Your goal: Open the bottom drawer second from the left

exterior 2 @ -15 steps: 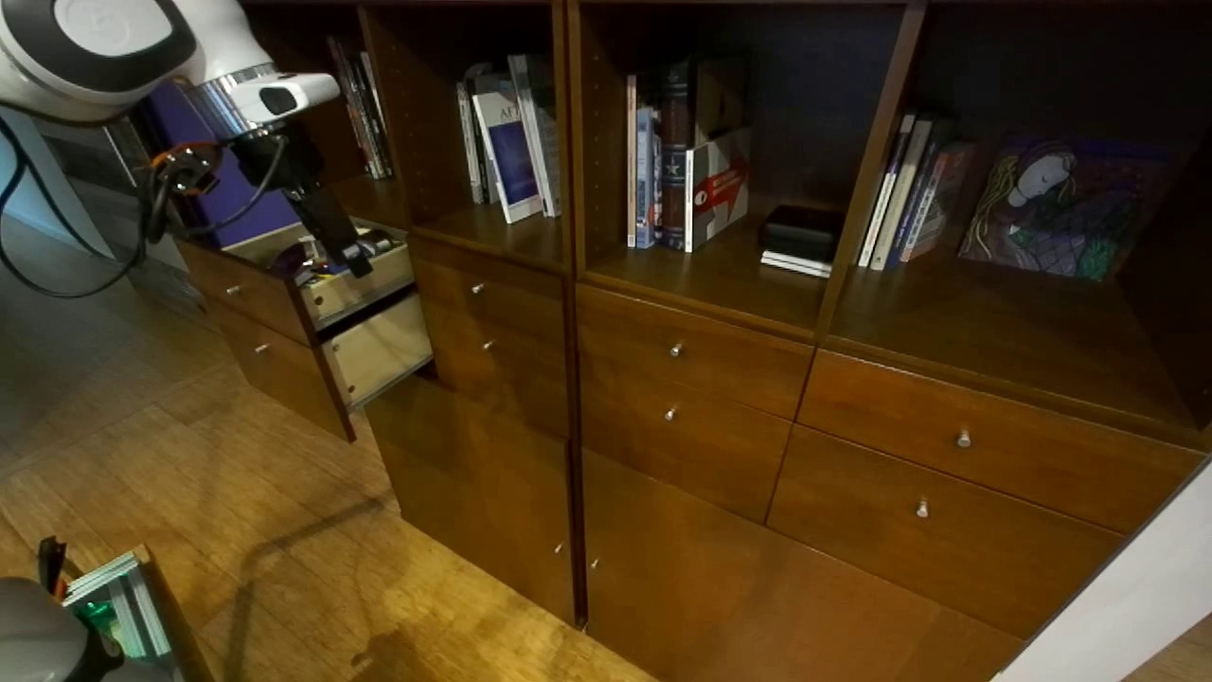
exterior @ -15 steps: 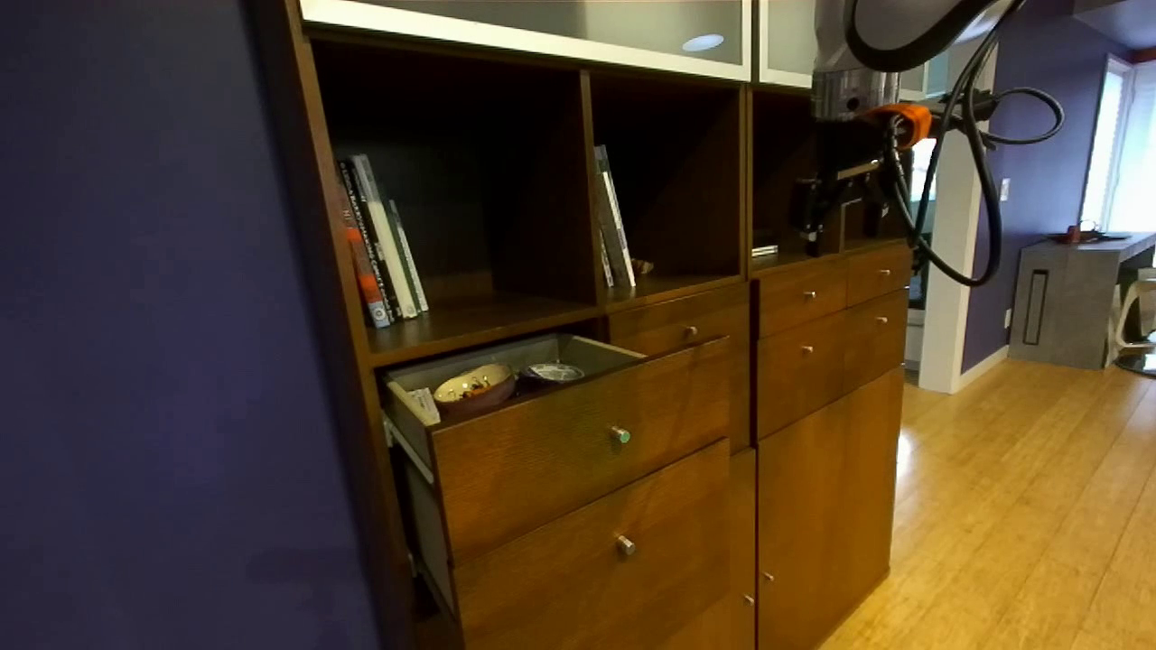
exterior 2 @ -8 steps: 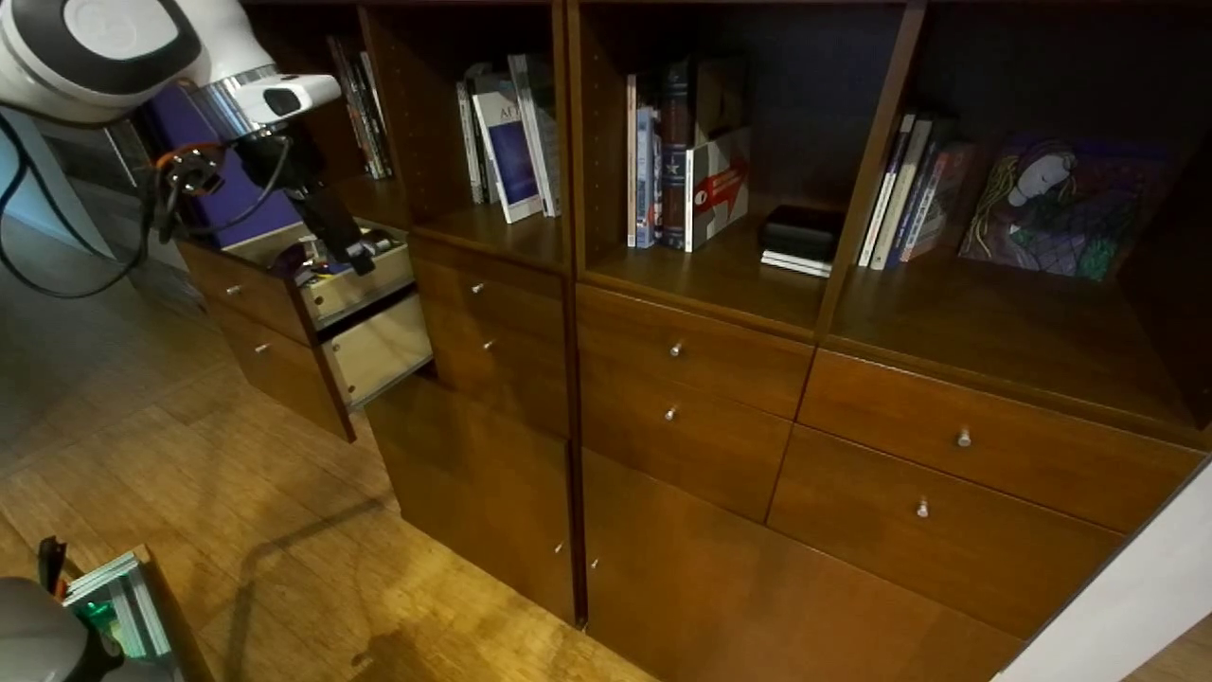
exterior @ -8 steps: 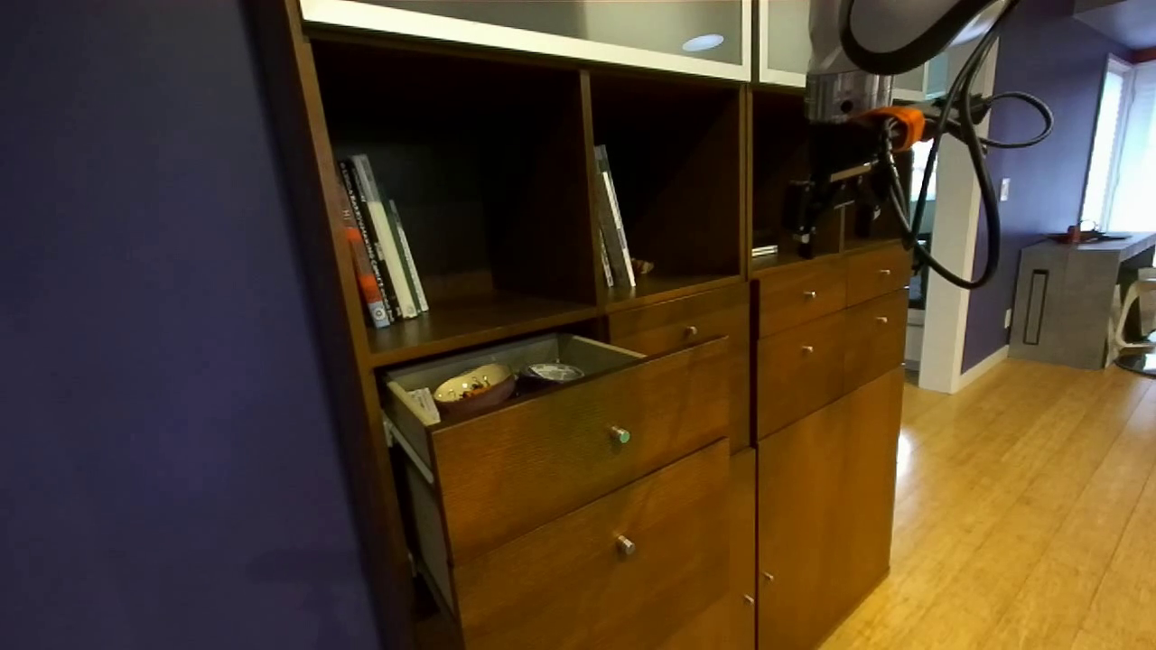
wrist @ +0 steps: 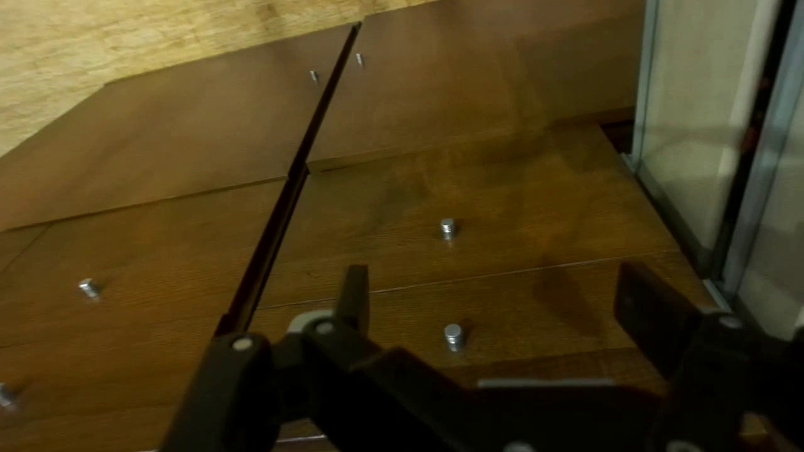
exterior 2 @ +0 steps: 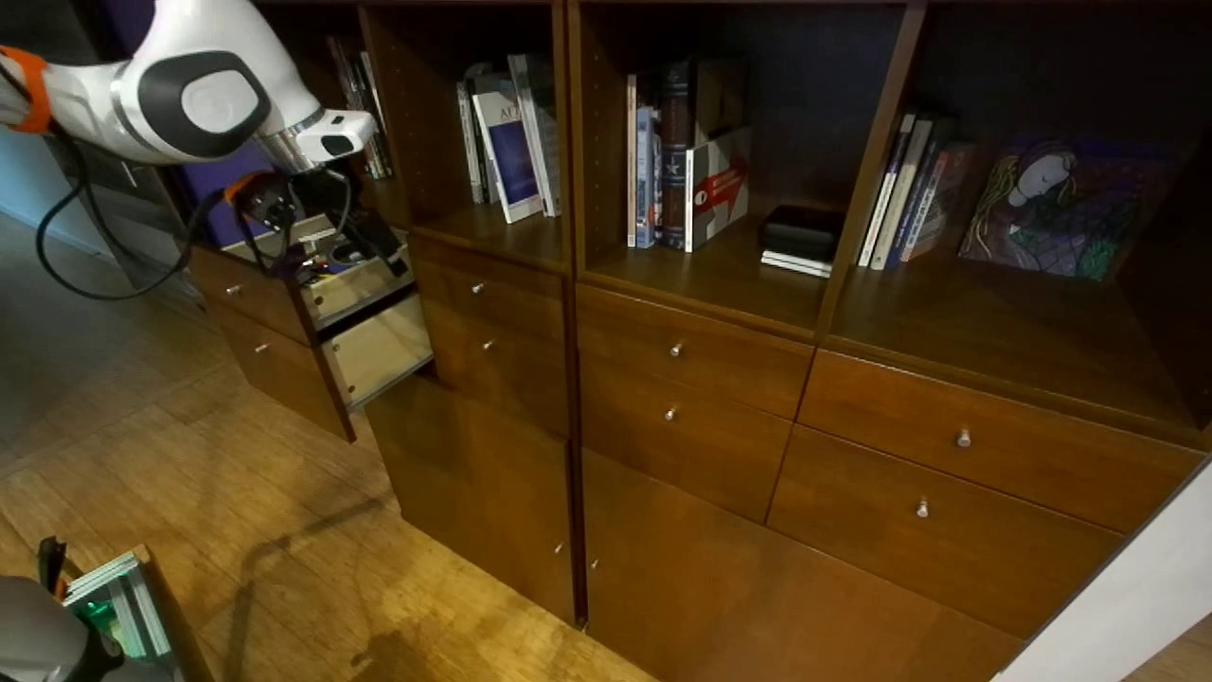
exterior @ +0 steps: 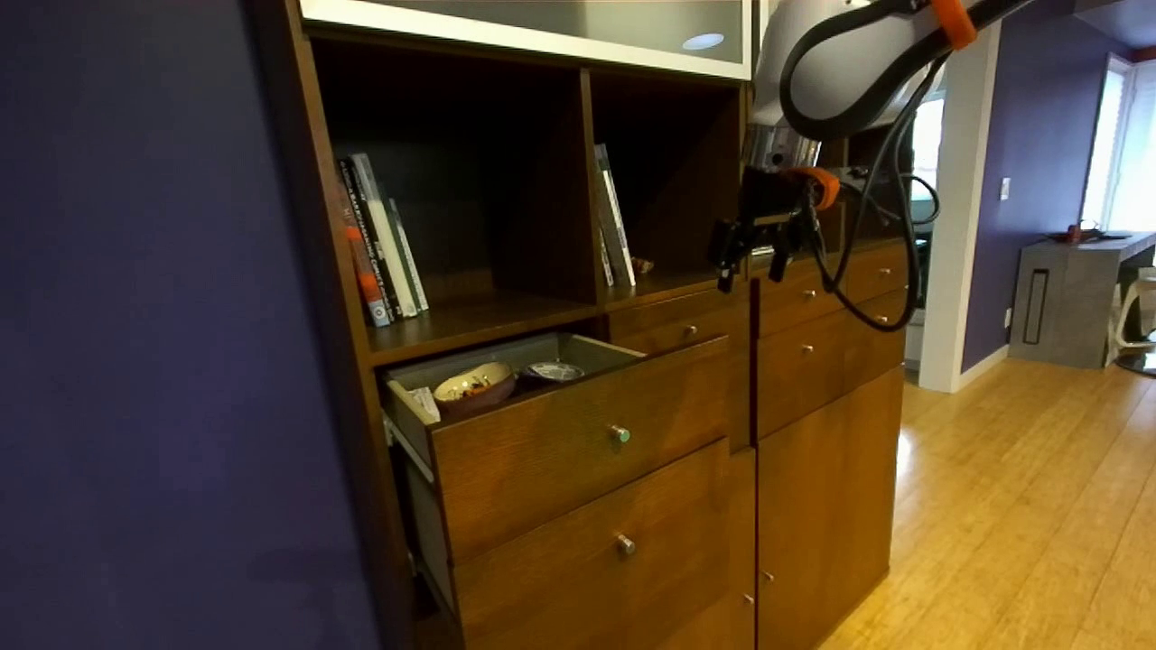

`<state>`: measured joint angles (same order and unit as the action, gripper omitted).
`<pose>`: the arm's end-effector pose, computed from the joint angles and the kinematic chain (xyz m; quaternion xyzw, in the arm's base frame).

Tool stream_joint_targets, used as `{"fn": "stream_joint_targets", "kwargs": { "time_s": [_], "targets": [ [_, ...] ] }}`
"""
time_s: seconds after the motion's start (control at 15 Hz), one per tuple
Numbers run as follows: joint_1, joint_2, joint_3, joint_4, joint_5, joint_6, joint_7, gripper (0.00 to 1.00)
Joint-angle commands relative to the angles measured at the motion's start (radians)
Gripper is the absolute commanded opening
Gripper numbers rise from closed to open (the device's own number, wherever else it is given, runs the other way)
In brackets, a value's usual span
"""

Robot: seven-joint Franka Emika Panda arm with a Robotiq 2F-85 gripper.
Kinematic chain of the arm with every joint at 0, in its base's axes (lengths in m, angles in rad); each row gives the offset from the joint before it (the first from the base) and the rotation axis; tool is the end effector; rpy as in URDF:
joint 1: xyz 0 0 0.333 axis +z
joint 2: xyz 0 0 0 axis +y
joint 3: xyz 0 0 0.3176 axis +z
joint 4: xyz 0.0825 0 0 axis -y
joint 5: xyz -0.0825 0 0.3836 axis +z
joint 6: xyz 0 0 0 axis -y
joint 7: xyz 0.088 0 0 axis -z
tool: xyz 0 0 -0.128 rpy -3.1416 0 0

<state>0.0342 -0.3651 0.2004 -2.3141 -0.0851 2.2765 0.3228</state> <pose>0.4628 0.1129 0.4980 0.9845 -0.0220 0.1720 0.0261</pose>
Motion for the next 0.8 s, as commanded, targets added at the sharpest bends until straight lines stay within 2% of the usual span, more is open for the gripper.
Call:
{"fn": "stream_joint_targets", "kwargs": {
  "time_s": [0.0, 0.47, 0.73],
  "targets": [
    [0.043, 0.059, -0.029, -0.064, 0.082, 0.174, -0.048, 1.00],
    [0.030, 0.167, -0.087, -0.219, 0.098, 0.496, -0.149, 1.00],
    [0.035, 0.253, -0.123, -0.220, 0.098, 0.623, -0.264, 1.00]
  ]
}}
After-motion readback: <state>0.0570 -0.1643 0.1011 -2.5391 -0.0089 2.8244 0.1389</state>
